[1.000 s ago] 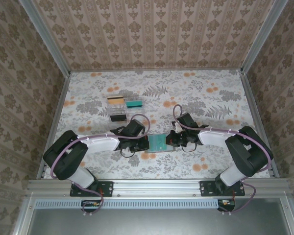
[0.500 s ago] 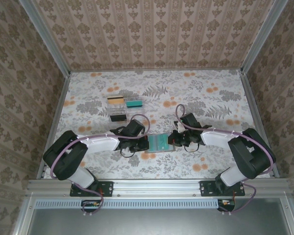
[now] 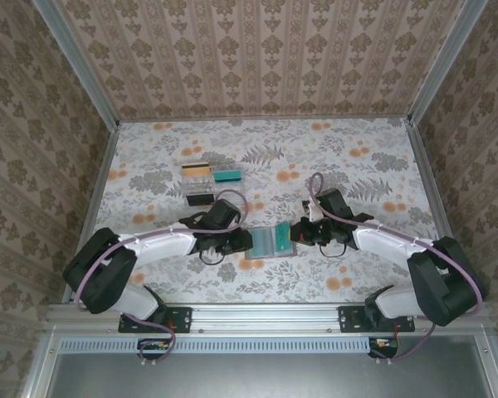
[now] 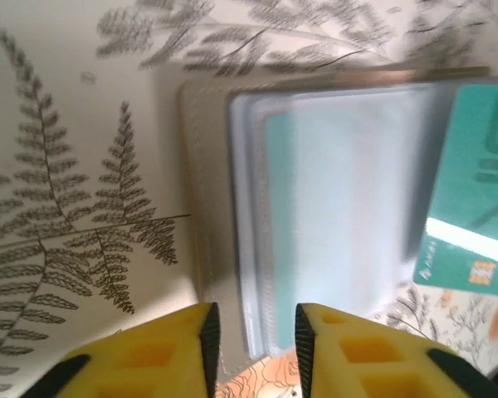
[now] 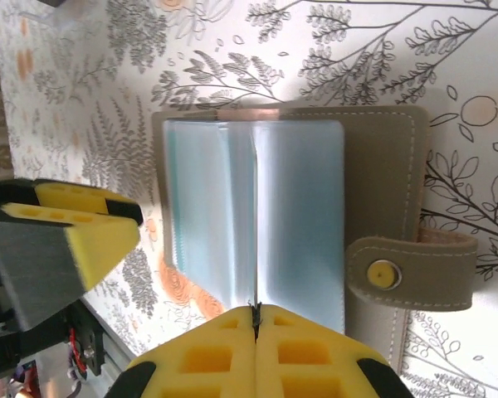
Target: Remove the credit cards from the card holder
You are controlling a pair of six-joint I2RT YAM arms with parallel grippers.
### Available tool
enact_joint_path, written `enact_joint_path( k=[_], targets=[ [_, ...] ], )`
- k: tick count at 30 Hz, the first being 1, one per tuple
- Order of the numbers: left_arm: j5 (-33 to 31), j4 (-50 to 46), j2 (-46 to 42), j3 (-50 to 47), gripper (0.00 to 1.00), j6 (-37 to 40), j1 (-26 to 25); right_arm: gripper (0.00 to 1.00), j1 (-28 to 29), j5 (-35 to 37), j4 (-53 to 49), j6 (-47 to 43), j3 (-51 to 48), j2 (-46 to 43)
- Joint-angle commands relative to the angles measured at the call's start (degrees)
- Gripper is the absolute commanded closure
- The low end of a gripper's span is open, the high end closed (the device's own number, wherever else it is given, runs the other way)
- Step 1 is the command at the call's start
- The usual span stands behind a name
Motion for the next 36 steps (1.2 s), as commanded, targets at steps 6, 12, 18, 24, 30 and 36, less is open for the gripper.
enact_joint_path(
  k=[6, 12, 18, 24, 30, 36],
  targets=[
    [1.6, 8.0, -11.7, -2.0, 0.4, -5.7, 3.8, 1.0, -1.2, -5.2, -1.5, 1.0, 1.2, -4.8],
    [4.0, 18.8, -16.2, -5.8, 0.32, -11.4, 6.5, 1.0, -1.3, -9.6, 4.5, 4.6, 3.2, -6.8],
    [6.6, 25.8, -16.1, -7.7, 0.43, -14.3, 7.0, 1.0, -1.2, -15.3, 14.9, 10.4, 4.4, -4.3],
    [8.2, 28.4, -15.1, -8.0, 0.48, -15.2, 7.0, 1.0, -1.3, -18.1, 20.7, 13.8, 4.6, -2.4],
    [10.9, 31.8, -11.8, -7.0, 0.53, -15.4, 5.9, 1.0, -1.2, -18.7, 23.4, 15.5, 4.3, -1.6],
    [11.7, 33.3, -9.7, -6.0, 0.57, -15.6, 5.1, 1.0, -1.2, -19.3, 23.9, 15.6, 4.2, -0.6]
  ],
)
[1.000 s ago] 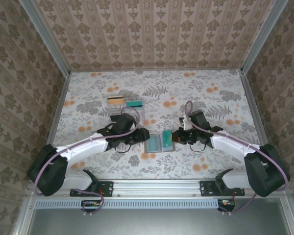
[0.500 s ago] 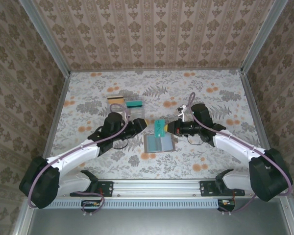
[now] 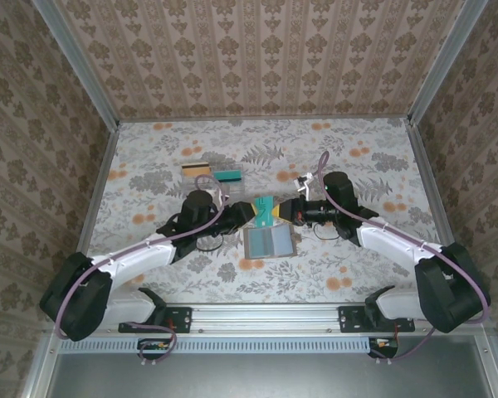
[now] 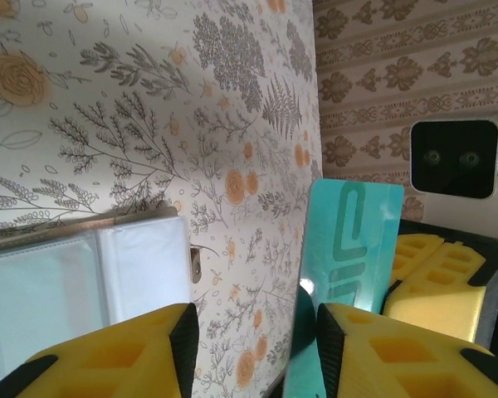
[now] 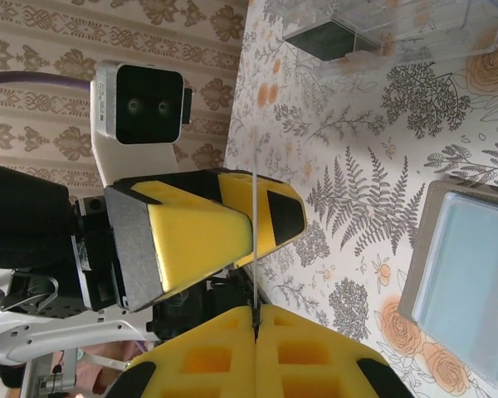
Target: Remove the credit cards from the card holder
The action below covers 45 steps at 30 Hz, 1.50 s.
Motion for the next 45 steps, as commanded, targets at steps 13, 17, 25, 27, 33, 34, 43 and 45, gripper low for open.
enact_joint_path(
  k=[13, 17, 25, 27, 33, 34, 43, 45],
  targets=[
    [3.8, 5.3, 0.5, 2.0, 0.8, -1.2, -0.6, 1.0, -0.2, -1.9, 2.9, 0.4, 0.1, 2.8],
    [3.9, 5.3, 0.4, 2.0, 0.9, -1.3, -0.7, 1.0, -0.2, -1.7, 2.2, -0.3, 0.1, 3.2],
    [3.4, -0.9, -1.3, 3.0, 1.0, 1.5, -0.3, 0.39, -0.3, 1.1, -5.2, -4.9, 0.9, 2.4],
    [3.2, -5.9, -2.4, 4.1, 1.0, 4.1, 0.5, 0.23, -0.4, 2.6, -8.2, -6.6, 1.3, 1.5],
    [-1.5, -31.8, -5.9, 13.3, 1.0, 20.9, 2.9, 0.02, -0.5, 7.3, -16.7, -11.8, 3.5, -1.7],
    [-3.7, -36.2, -6.1, 15.1, 1.0, 24.3, 3.1, 0.0, -0.5, 8.2, -18.3, -12.6, 4.0, -2.2],
    [-25.7, -51.7, -5.6, 27.1, 1.0, 57.3, 3.5, 0.0, -0.5, 15.0, -27.2, -17.8, 7.8, -6.3],
    [-28.5, -51.0, -5.0, 28.1, 1.0, 67.4, 3.4, 0.0, -0.5, 16.4, -28.6, -18.8, 8.5, -7.2]
  ],
)
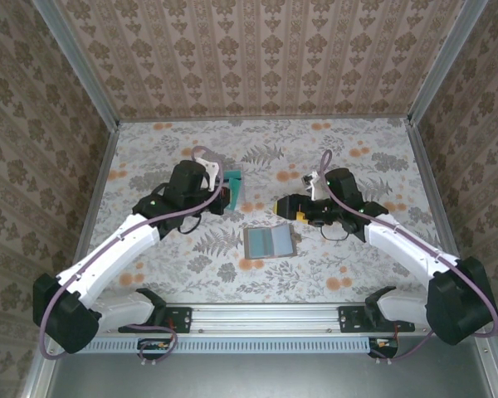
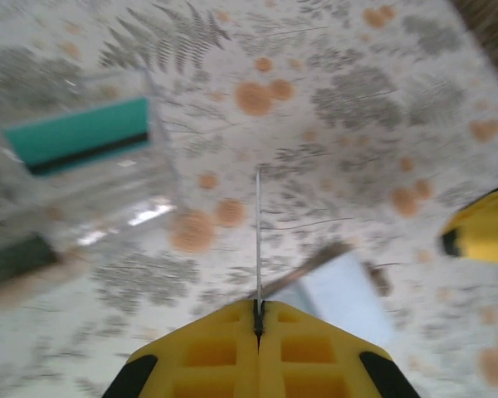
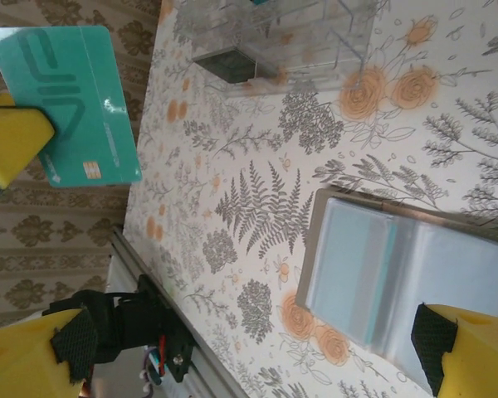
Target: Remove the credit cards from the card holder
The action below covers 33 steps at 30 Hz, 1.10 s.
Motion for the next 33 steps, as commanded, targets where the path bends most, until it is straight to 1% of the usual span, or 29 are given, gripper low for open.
enact_joint_path(
  k=[1, 2, 3, 6, 10, 13, 14, 18, 20, 23, 33],
  targets=[
    [-9.4, -4.1, 0.3, 2.7, 1.0, 23.6, 0.1, 0.0, 0.0, 4.3, -5.4, -3.4, 2.4, -2.3],
    [-9.3, -3.7, 0.5, 2.9, 1.0, 29.3, 0.1, 0.0, 0.0, 4.8, -5.8, -3.7, 2.8, -2.7],
    [-7.9, -3.3, 0.5, 2.9, 1.0, 34.6, 0.1, 0.0, -0.1, 5.3, -6.2, -4.0, 3.0, -3.1],
    [-9.3, 0.8, 0.8, 1.7, 1.0, 44.9, 0.3, 0.0, 0.0, 6.1, -7.3, -4.7, 3.9, -3.8],
    [-9.7, 2.6, 3.8, 2.0, 1.0, 57.0, 1.1, 0.0, -0.4, 6.7, -8.3, -5.3, 5.0, -4.3],
    [-6.3, 3.3, 6.2, 1.9, 1.0, 64.8, 2.2, 0.0, -0.7, 7.0, -8.4, -5.4, 5.4, -4.4],
    [-6.0, 3.8, 7.4, 2.1, 1.0, 66.8, 2.6, 0.0, -0.8, 7.0, -8.6, -5.5, 5.6, -4.4],
    [-4.4, 1.7, 12.4, 5.7, 1.0, 73.6, 4.4, 0.0, -1.1, 7.1, -8.9, -5.7, 5.9, -4.4],
    [-4.6, 3.1, 14.4, 6.4, 1.0, 77.1, 5.0, 0.0, -1.3, 7.2, -8.9, -5.8, 6.1, -4.1],
    [-4.9, 6.1, 16.9, 6.6, 1.0, 80.3, 5.6, 0.0, -1.3, 7.3, -9.0, -5.8, 6.5, -3.7],
    [-3.9, 7.7, 24.3, 11.6, 1.0, 81.4, 7.2, 0.0, -1.7, 7.2, -8.3, -6.1, 7.4, -1.4]
  ],
)
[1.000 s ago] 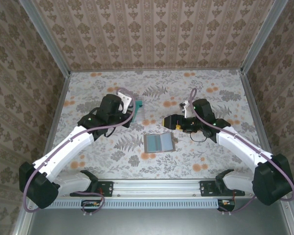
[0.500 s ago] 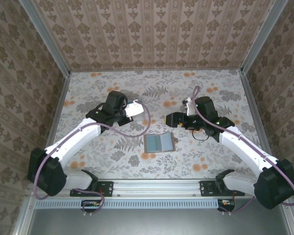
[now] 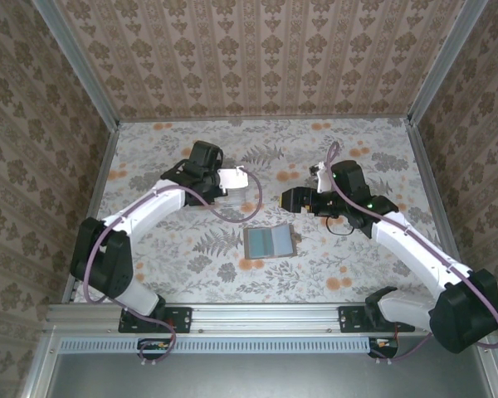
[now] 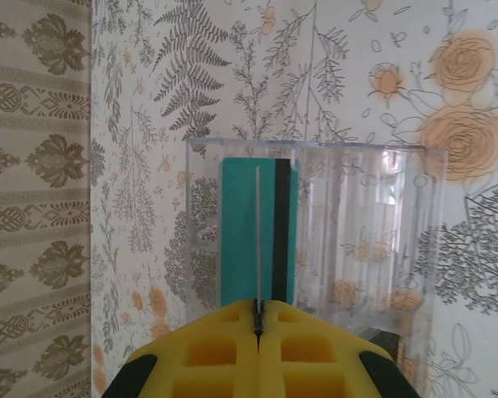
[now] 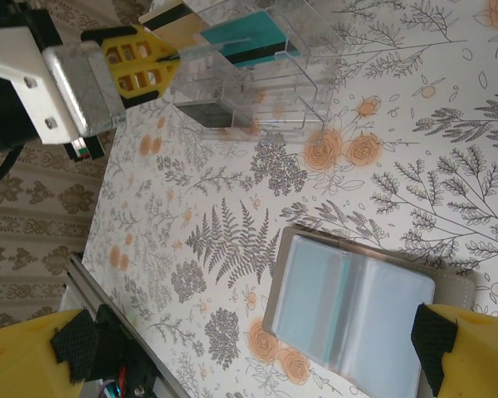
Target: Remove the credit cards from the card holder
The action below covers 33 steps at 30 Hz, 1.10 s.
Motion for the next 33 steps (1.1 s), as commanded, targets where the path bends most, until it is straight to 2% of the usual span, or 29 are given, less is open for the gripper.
enact_joint_path(
  k=[1, 16, 29, 33],
  targets=[
    [1.8, 1.0, 1.8, 2.7, 1.0, 2.2, 0.9, 0.0, -0.5, 0.3, -0.5, -0.8, 1.9, 1.3],
    [4.3, 1.3, 6.6, 3.8, 1.0, 1.4, 2.1, 0.0, -1.3, -1.1, 0.5, -0.8, 2.8, 4.7],
    [2.4, 2.1, 10.2, 5.3, 1.0, 1.4, 2.9, 0.0, -1.7, -1.9, 1.1, -0.5, 3.1, 6.1],
    [2.3, 2.3, 10.6, 5.8, 0.86, 0.9, 3.3, 0.0, -1.7, -2.1, 1.5, -0.3, 3.1, 6.5]
  ],
)
